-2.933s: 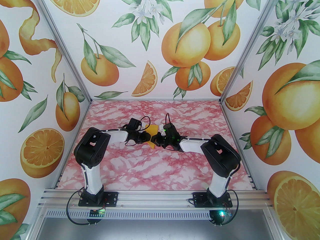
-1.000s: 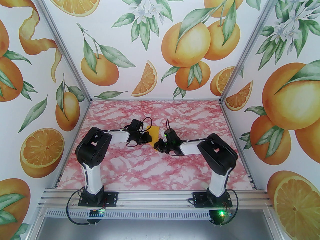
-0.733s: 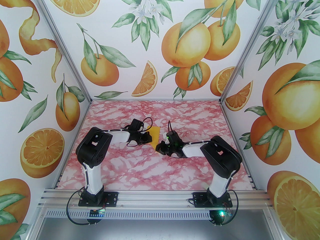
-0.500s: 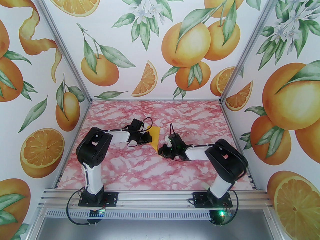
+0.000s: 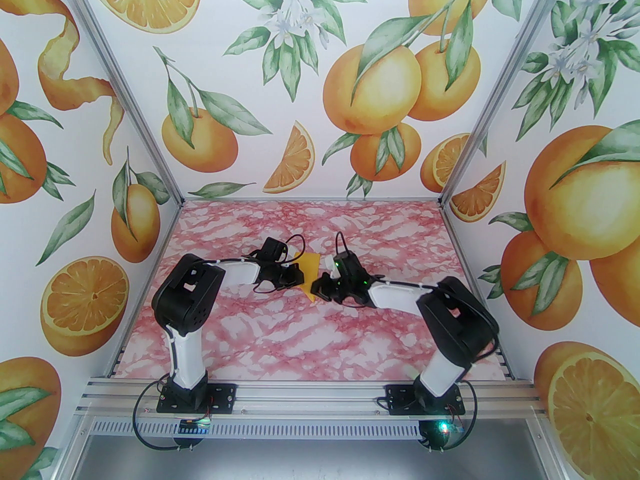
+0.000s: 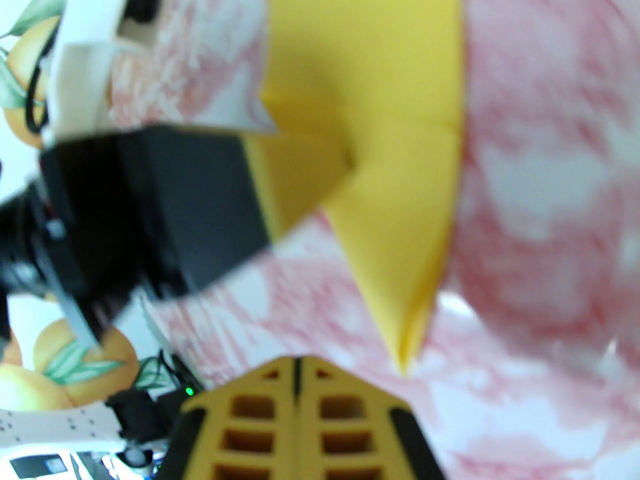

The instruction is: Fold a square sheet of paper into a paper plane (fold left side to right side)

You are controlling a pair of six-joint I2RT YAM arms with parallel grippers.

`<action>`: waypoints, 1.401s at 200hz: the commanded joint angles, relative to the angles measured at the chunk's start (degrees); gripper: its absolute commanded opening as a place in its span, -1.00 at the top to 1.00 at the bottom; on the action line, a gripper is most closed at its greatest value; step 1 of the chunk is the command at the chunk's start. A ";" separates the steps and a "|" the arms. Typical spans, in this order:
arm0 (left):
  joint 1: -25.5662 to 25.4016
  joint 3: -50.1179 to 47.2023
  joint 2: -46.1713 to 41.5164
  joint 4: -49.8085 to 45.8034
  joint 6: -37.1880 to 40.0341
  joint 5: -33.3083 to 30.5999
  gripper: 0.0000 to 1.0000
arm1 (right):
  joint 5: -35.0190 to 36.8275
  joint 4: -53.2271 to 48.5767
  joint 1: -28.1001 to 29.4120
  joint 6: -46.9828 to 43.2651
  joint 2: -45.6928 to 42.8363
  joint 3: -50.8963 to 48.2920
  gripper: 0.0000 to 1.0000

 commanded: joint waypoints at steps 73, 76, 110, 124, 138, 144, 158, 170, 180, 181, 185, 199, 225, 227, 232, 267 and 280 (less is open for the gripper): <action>-0.40 1.71 2.23 -4.16 0.27 -2.67 0.82 | 1.31 -1.76 -0.80 -3.08 7.37 0.48 1.00; -0.40 1.81 2.19 -4.15 0.18 -2.58 0.80 | 1.40 -1.93 -0.83 -3.17 7.40 0.44 1.00; -0.31 2.58 -1.16 -3.34 -0.48 -1.03 0.72 | 1.63 -2.57 -1.08 -3.86 7.55 -0.11 1.00; -0.39 2.25 -3.40 -2.35 -0.63 -0.25 0.67 | 1.62 -2.63 -1.08 -3.85 7.62 -0.21 1.00; -0.46 1.15 -5.66 -0.61 -1.13 0.45 0.65 | 1.63 -2.57 -1.09 -3.76 7.69 -0.21 1.00; -0.49 0.49 -6.46 0.16 -1.44 0.71 0.64 | 1.61 -2.55 -1.11 -3.76 7.74 -0.23 1.00; -0.68 -1.01 -8.09 2.10 -1.76 1.31 0.64 | 1.63 -2.45 -1.10 -3.59 7.88 -0.19 1.00; -1.01 -2.10 -8.71 2.76 -1.87 1.23 0.65 | 1.63 -2.20 -1.09 -3.34 7.93 -0.34 1.00; -1.19 -2.77 -8.26 3.09 -1.84 1.76 0.67 | 1.52 -2.04 -1.07 -3.25 8.08 -0.31 1.00; -1.19 -2.79 -8.18 3.13 -1.88 1.84 0.67 | 1.53 -2.03 -1.09 -3.24 8.05 -0.33 1.00; -1.26 -3.03 -7.85 3.30 -1.88 1.99 0.68 | 1.54 -1.91 -1.05 -3.23 8.02 -0.28 1.00; -1.52 -3.78 -6.69 4.32 -2.18 2.43 0.72 | 1.46 -1.85 -1.05 -3.15 8.12 -0.28 1.00; -1.72 -3.70 -4.29 5.59 -2.36 2.38 0.78 | 1.44 -1.84 -0.97 -3.06 8.02 -0.47 1.00; -1.72 -3.63 -4.07 5.66 -2.36 2.30 0.79 | 1.41 -1.84 -0.96 -3.06 7.98 -0.52 1.00; -1.72 -3.37 -3.62 5.79 -2.42 2.20 0.81 | 1.44 -1.84 -1.00 -3.06 7.96 -0.54 1.00; -1.17 -2.56 -1.62 4.68 -1.81 -0.05 0.99 | 1.37 -1.87 -0.76 -3.14 7.75 -1.04 1.00; -0.71 -2.37 -1.48 3.79 -1.03 -0.56 1.00 | 1.37 -1.84 -0.71 -3.10 7.75 -1.40 1.00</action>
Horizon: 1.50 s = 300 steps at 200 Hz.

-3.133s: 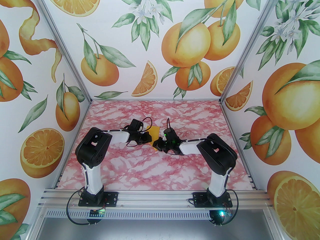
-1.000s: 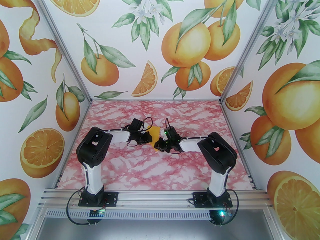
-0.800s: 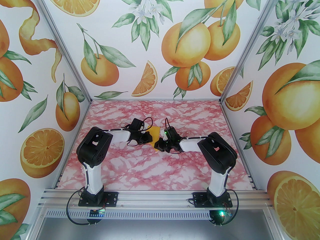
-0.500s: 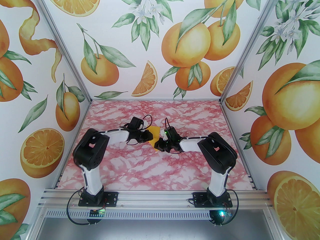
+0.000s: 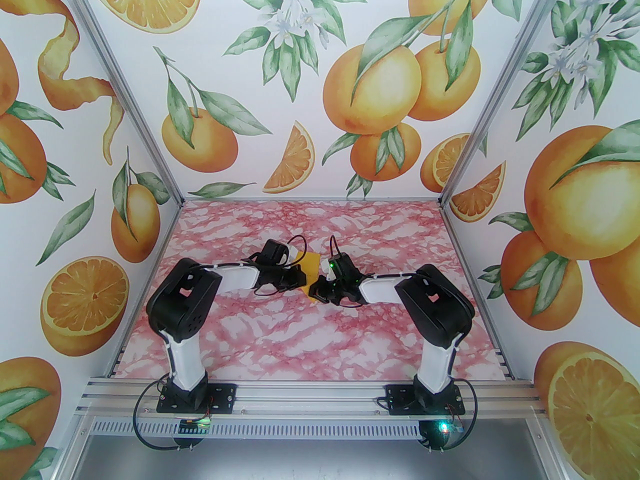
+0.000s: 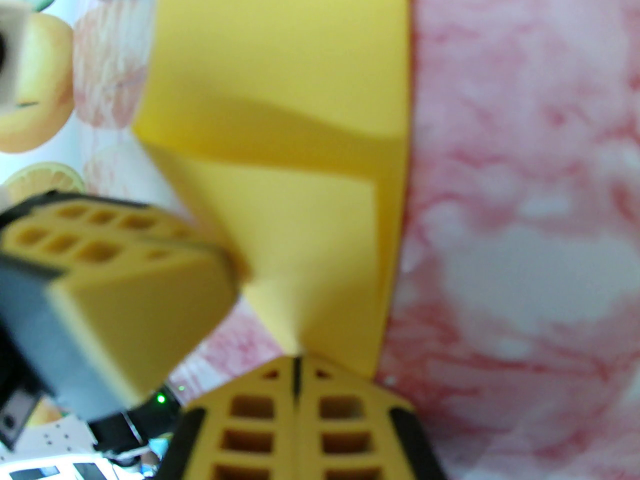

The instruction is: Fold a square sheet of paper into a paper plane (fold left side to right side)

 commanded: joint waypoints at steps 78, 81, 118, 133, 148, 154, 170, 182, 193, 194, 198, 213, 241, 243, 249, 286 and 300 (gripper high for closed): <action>4.15 2.82 2.28 -3.62 6.40 -4.28 1.00 | 1.24 -2.70 0.08 -0.57 2.04 -3.77 1.00; 4.24 3.05 2.30 -3.83 6.62 -4.52 1.00 | 1.22 -2.63 0.02 -0.57 2.15 -3.85 1.00; 6.64 4.69 3.62 -5.55 9.14 -5.17 1.00 | 1.43 -1.85 0.20 -0.05 1.86 -5.08 1.00; 7.93 5.27 4.21 -6.05 10.07 -4.83 1.00 | 1.30 -1.73 0.28 0.14 1.95 -5.22 1.00; 9.22 6.23 4.91 -6.87 11.06 -4.93 1.00 | 1.30 -1.75 0.33 0.14 1.85 -5.39 1.00; 9.73 6.64 5.17 -7.15 11.40 -4.87 1.00 | 1.34 -1.73 0.33 0.14 1.84 -5.47 1.00; 11.07 7.64 5.90 -7.36 11.85 -4.48 1.00 | 1.39 -1.65 0.32 0.22 1.67 -5.59 1.00; 11.83 8.20 6.37 -7.76 12.32 -4.38 1.00 | 1.45 -1.72 0.35 0.23 1.62 -5.66 1.00; 12.48 8.40 6.55 -7.89 12.56 -4.12 1.00 | 1.39 -1.65 0.28 0.15 1.36 -5.57 1.00; 12.56 8.40 6.55 -7.94 12.58 -4.11 1.00 | 1.39 -1.64 0.32 0.14 1.33 -5.57 1.00; 12.83 8.47 6.55 -8.02 12.59 -3.96 1.00 | 1.31 -1.57 0.32 0.14 1.21 -5.45 1.00; 13.47 8.96 5.69 -8.16 12.20 -2.50 1.00 | 1.06 -1.77 0.33 0.14 0.60 -4.94 1.00; 13.43 9.63 1.84 -8.60 10.60 -0.38 0.97 | -0.09 -3.83 0.35 -0.92 -1.42 -1.64 1.00; 13.44 9.59 1.53 -8.49 10.40 -0.28 0.96 | -0.04 -4.23 0.34 -1.09 -1.59 -1.27 1.00; 13.35 9.27 0.64 -8.13 9.74 0.06 0.92 | 0.37 -5.57 0.30 -1.74 -2.25 -0.11 1.00; 12.41 6.21 -3.17 -5.82 6.29 0.62 0.38 | 5.52 -17.24 0.33 -7.93 -4.93 8.34 0.85; 11.64 4.59 -3.64 -4.49 5.12 0.64 0.30 | 7.38 -20.14 0.23 -10.33 -4.69 10.78 0.84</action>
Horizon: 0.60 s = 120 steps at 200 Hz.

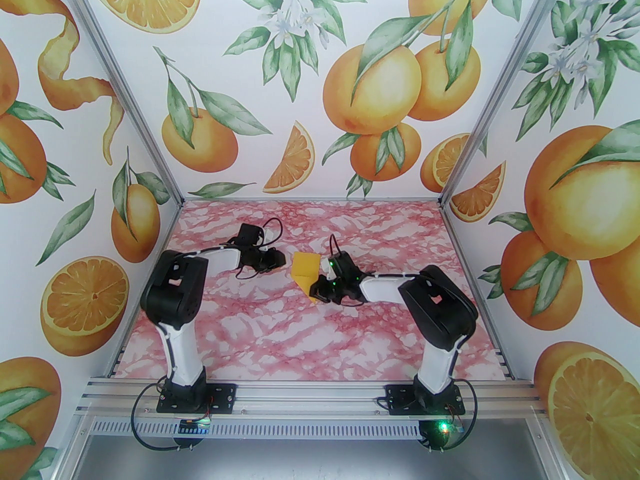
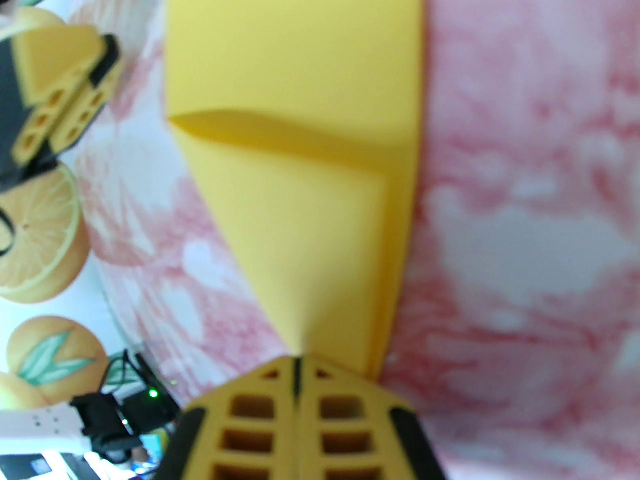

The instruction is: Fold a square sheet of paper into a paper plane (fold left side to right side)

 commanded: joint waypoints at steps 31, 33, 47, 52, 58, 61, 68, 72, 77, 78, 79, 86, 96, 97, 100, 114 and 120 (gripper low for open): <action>-2.87 -6.08 -3.18 6.26 -5.30 0.50 0.25 | 7.35 -12.97 -0.38 -8.12 -0.04 9.01 0.80; -3.01 -6.32 -3.19 6.50 -5.52 0.59 0.25 | 7.45 -13.15 -0.44 -8.24 0.09 9.23 0.80; -3.72 -7.69 -3.36 7.97 -6.65 0.63 0.25 | 8.00 -14.57 -0.59 -9.45 1.81 10.92 0.81; -4.00 -8.04 -3.44 8.22 -6.88 0.70 0.25 | 8.14 -14.79 -0.62 -9.80 2.35 11.35 0.80; -4.35 -8.39 -3.45 8.46 -7.11 0.68 0.25 | 8.34 -15.06 -0.65 -10.07 2.89 11.75 0.80; -4.51 -8.51 -3.45 8.51 -7.17 0.62 0.24 | 8.45 -15.16 -0.61 -10.24 3.20 11.93 0.81; -4.73 -8.94 -3.55 8.90 -7.47 0.59 0.24 | 8.63 -15.38 -0.68 -10.51 3.96 12.24 0.80; -4.88 -9.15 -3.65 9.10 -7.64 0.60 0.24 | 8.67 -15.35 -0.74 -10.68 4.32 12.33 0.80; -5.01 -9.43 -3.63 9.32 -7.85 0.51 0.24 | 8.71 -15.39 -0.68 -10.81 4.72 12.42 0.80; -5.06 -9.48 -3.63 9.40 -7.91 0.51 0.24 | 8.71 -15.46 -0.68 -10.82 4.75 12.47 0.80; -5.08 -9.51 -3.63 9.44 -7.93 0.50 0.24 | 8.72 -15.44 -0.67 -10.87 4.86 12.50 0.80; -5.26 -9.69 -3.55 9.56 -8.12 0.51 0.23 | 8.88 -15.42 -0.70 -11.07 5.30 12.54 0.81; -5.40 -9.88 -3.32 9.88 -8.36 0.50 0.22 | 9.19 -15.36 -0.67 -11.39 5.89 12.74 0.81; -5.43 -9.88 -3.30 9.94 -8.38 0.50 0.22 | 9.22 -15.35 -0.67 -11.42 5.91 12.76 0.81; -5.45 -9.93 -3.26 10.04 -8.45 0.50 0.22 | 9.32 -15.42 -0.73 -11.51 6.07 12.82 0.81; -5.66 -9.80 -2.71 10.35 -8.67 0.62 0.20 | 9.85 -15.46 -0.76 -11.78 6.60 12.98 0.81; -5.73 -9.63 -2.44 10.40 -8.75 0.66 0.19 | 10.19 -15.52 -0.79 -12.01 6.66 13.01 0.81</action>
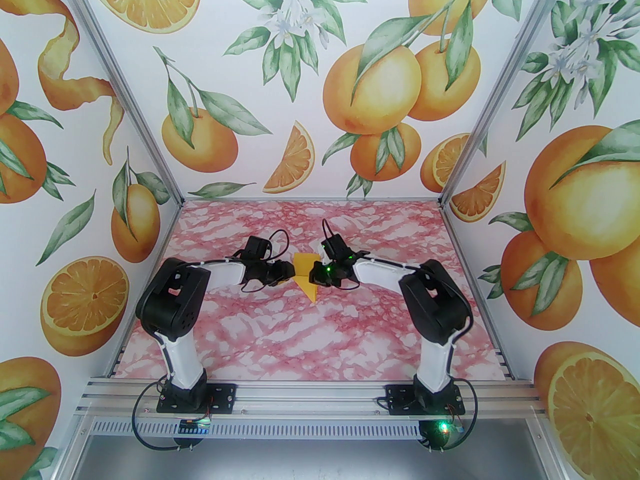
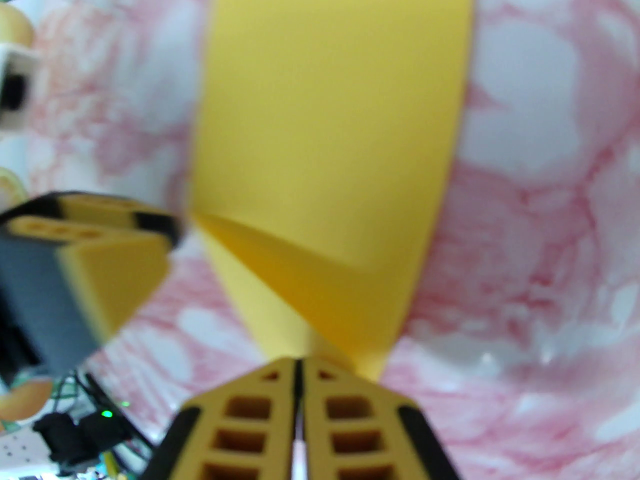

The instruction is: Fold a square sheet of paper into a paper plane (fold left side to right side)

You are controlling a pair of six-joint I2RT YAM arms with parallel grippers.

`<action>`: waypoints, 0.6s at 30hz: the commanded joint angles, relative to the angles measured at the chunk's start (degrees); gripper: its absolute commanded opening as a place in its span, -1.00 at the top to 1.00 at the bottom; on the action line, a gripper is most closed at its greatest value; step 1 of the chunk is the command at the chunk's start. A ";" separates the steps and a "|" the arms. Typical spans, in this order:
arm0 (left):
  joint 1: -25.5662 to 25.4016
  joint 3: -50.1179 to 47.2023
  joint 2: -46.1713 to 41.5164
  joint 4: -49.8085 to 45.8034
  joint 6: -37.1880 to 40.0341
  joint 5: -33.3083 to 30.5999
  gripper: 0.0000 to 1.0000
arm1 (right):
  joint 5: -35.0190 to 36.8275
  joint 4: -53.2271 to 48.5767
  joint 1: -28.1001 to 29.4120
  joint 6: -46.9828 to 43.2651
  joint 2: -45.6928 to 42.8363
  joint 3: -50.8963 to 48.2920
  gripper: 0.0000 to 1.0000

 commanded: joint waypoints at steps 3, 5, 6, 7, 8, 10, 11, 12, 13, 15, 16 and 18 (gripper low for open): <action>-0.67 -0.07 0.26 3.11 -1.19 0.85 0.19 | 3.06 -2.21 -0.36 -2.22 1.26 1.65 0.82; -1.01 0.21 0.68 3.27 -1.25 0.82 0.19 | 3.25 -2.17 -0.38 -2.39 1.30 1.48 0.82; -1.03 0.38 0.90 3.29 -1.21 0.81 0.19 | 3.24 -2.18 -0.39 -2.40 1.40 1.37 0.82; -1.30 0.57 1.07 3.36 -1.30 0.79 0.19 | 3.18 -2.17 -0.36 -2.40 1.35 1.23 0.83; -1.33 0.65 1.21 3.46 -1.35 0.80 0.19 | 3.11 -2.08 -0.37 -2.40 1.40 1.11 0.83; -1.72 1.10 1.71 3.59 -1.28 1.07 0.20 | 2.98 -1.84 -0.36 -2.31 1.26 0.70 0.83; -1.73 1.18 1.78 3.77 -1.31 1.22 0.21 | 2.91 -1.73 -0.37 -2.31 1.26 0.61 0.84; -1.82 1.31 1.93 3.88 -1.28 1.30 0.21 | 2.84 -1.69 -0.40 -2.24 1.32 0.54 0.84; -1.93 1.51 2.22 3.88 -1.22 1.49 0.21 | 2.80 -1.66 -0.32 -2.23 1.31 0.45 0.84; -2.10 1.71 2.58 4.21 -1.28 1.76 0.21 | 2.77 -1.55 -0.35 -2.23 1.37 0.59 0.84; -2.20 1.80 2.65 4.41 -1.29 1.93 0.24 | 2.59 -1.55 -0.36 -2.21 1.41 0.69 0.84; -2.58 1.71 2.69 5.07 -1.15 2.29 0.26 | 2.33 -1.38 -0.39 -2.17 1.36 0.63 0.84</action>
